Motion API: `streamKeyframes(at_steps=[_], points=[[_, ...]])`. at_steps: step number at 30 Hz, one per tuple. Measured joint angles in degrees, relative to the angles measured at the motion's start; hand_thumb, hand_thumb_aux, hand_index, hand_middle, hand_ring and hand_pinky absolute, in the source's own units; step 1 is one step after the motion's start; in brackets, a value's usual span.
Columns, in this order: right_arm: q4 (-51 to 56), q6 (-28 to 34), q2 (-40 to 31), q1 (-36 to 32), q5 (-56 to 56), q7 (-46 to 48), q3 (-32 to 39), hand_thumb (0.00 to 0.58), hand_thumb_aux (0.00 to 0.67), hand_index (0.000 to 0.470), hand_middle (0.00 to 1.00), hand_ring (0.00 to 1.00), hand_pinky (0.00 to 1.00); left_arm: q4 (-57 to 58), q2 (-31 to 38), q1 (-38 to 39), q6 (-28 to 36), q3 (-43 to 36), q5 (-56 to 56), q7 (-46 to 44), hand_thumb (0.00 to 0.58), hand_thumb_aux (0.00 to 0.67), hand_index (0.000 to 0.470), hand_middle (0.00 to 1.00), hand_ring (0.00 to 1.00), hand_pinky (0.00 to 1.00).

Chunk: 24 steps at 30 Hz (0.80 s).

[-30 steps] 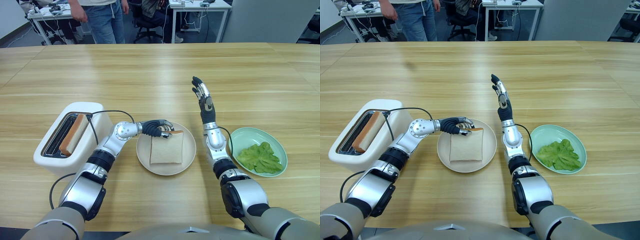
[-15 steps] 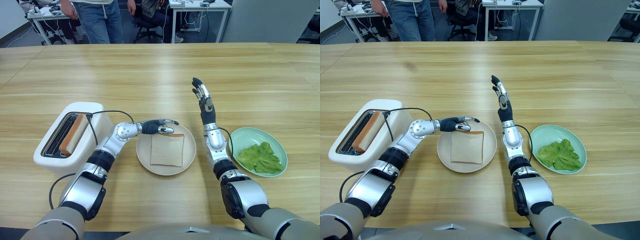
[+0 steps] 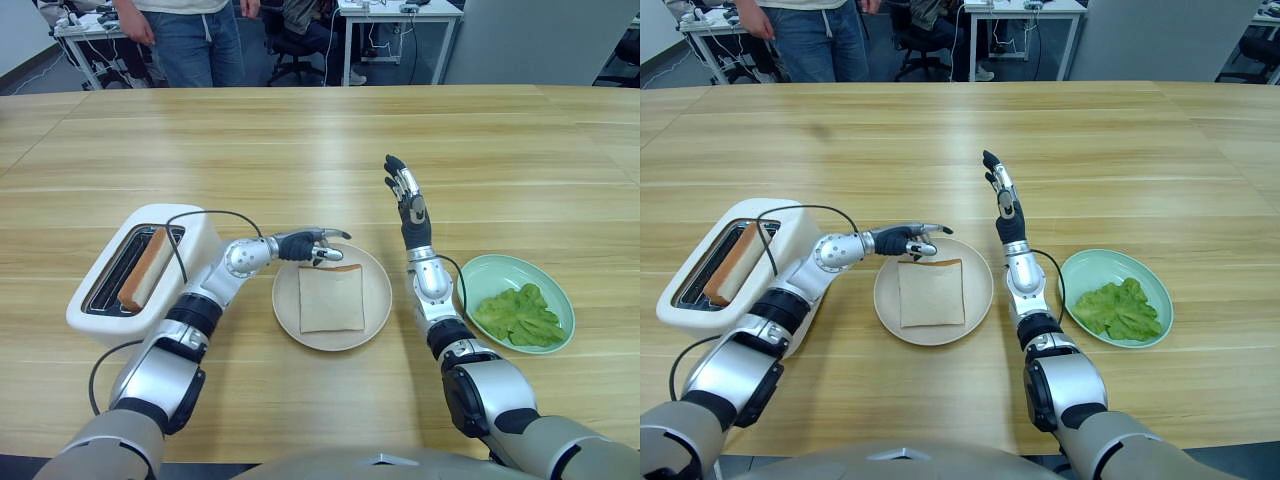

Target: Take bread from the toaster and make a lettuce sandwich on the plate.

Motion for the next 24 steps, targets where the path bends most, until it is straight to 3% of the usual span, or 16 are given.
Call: streamKeyframes(at_steps=[12, 20, 21, 22, 24], points=[[0.01, 0.00, 0.12, 0.00, 0.02, 0.36, 0.00, 0.000, 0.000, 0.000, 0.00, 0.00, 0.00, -5.51, 2.26, -1.18, -2.90, -0.32, 10.81, 17.62, 0.000, 0.000, 0.000, 1.00, 1.00, 1.00], [-1.96, -0.56, -0.98, 0.57, -0.36, -0.33, -0.03, 0.000, 0.000, 0.000, 0.00, 0.00, 0.00, -11.86, 0.08, 2.14, -1.75, 4.35, 8.86, 26.02, 0.000, 0.000, 0.000, 1.00, 1.00, 1.00], [-3.81, -1.21, -2.24, 1.14, -1.08, -0.87, -0.05, 0.000, 0.000, 0.000, 0.00, 0.00, 0.00, -14.31, -0.75, 3.34, -0.50, 6.15, 8.10, 27.29, 0.000, 0.000, 0.000, 0.56, 0.56, 0.56], [-7.05, -1.70, -4.49, 2.13, -2.59, -1.49, -0.06, 0.000, 0.000, 0.000, 0.00, 0.00, 0.00, -17.32, -1.63, 4.99, 1.00, 8.02, 6.60, 28.21, 0.000, 0.000, 0.000, 0.00, 0.00, 0.00], [-12.38, -2.58, -8.70, 4.01, -5.33, -2.58, -0.62, 0.000, 0.000, 0.000, 0.00, 0.00, 0.00, -21.68, -3.19, 8.19, 3.36, 10.44, 4.21, 28.92, 0.000, 0.000, 0.000, 0.00, 0.00, 0.00]])
